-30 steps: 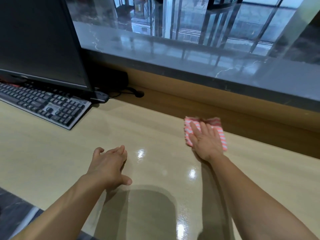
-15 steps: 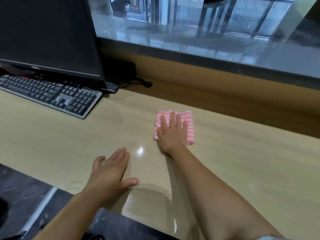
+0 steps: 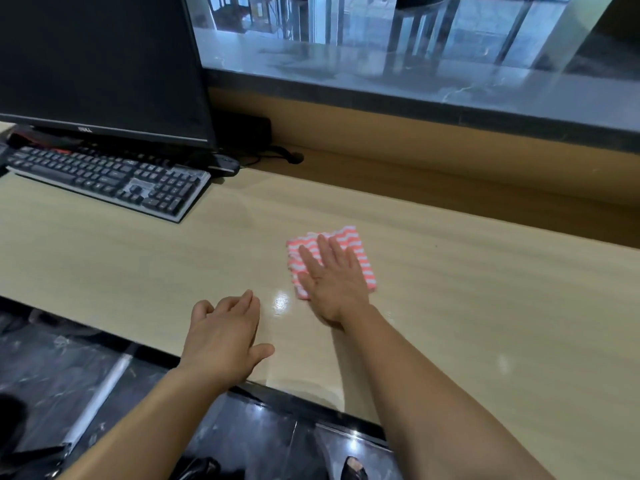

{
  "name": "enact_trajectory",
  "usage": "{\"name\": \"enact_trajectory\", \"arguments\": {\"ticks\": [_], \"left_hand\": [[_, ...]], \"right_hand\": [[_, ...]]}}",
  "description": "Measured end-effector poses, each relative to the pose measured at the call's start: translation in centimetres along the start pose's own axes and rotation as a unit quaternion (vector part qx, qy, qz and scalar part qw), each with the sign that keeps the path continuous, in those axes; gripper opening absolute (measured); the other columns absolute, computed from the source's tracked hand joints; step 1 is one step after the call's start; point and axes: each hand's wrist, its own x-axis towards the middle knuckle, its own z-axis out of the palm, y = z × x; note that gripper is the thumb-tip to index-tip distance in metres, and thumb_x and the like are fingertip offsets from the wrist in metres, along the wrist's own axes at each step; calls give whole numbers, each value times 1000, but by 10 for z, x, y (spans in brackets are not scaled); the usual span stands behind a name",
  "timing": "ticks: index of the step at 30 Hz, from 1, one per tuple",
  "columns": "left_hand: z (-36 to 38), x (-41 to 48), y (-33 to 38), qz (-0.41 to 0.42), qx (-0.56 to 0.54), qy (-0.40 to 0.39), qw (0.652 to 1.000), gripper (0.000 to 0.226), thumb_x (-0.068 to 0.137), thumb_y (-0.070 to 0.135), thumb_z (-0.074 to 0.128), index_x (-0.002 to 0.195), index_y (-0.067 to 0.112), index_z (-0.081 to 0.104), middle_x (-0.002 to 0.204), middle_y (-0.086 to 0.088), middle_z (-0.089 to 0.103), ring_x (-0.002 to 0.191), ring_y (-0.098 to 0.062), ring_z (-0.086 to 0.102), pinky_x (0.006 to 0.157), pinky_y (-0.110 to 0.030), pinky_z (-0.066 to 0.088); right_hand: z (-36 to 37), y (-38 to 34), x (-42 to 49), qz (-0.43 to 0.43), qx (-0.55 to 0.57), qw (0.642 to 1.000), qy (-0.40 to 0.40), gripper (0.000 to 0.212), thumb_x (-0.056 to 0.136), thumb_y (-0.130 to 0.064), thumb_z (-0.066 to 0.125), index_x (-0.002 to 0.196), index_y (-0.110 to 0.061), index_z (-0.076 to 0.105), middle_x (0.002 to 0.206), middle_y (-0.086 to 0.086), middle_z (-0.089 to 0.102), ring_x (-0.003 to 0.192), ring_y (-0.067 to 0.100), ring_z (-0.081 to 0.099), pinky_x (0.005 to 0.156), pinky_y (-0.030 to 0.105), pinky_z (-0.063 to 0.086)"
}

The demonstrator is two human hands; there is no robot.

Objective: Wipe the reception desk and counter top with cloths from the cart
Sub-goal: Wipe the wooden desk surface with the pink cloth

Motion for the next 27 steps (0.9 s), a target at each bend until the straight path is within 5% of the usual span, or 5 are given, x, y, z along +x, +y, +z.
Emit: {"name": "enact_trajectory", "arguments": {"ticks": [4,8,15,19,27], "left_hand": [[-3,-2,6,-5,7,9,1000,57,91,59,43,134,21,38,151,8,31,135,-14,32,98,-37,20],[-1,-3,5,-1,-8,15,1000,59,91,60,41,137,23,34,157,9,22,138,-13,29,99,-38,21],[21,-16,-8,20,-64,60,996,76,88,67,10,148,25,27,161,7,15,147,-8,14,105,-41,11],[39,-29,-21,36,-88,64,993,95,74,65,-10,150,22,29,160,5,16,148,-9,11,107,-41,7],[48,-52,-33,14,-78,77,994,77,89,52,10,141,11,48,149,-5,42,140,-17,37,102,-40,16]], "right_hand": [[-11,67,-31,109,11,994,24,54,103,-48,14,154,-38,0,163,-1,-13,149,20,-14,120,42,-8],[-19,108,-57,193,12,981,20,54,104,-49,13,155,-38,-2,163,0,-14,150,22,-13,119,42,-5],[-11,66,-45,278,26,959,40,57,104,-44,13,155,-30,-7,162,8,-18,148,28,-17,118,48,-10],[9,-5,-32,192,4,981,37,58,103,-44,11,155,-29,-9,160,8,-22,147,30,-20,116,49,-15],[37,-112,-39,-24,-31,999,-31,57,103,-48,14,155,-32,-5,160,4,-23,147,24,-24,116,47,-18]]}}
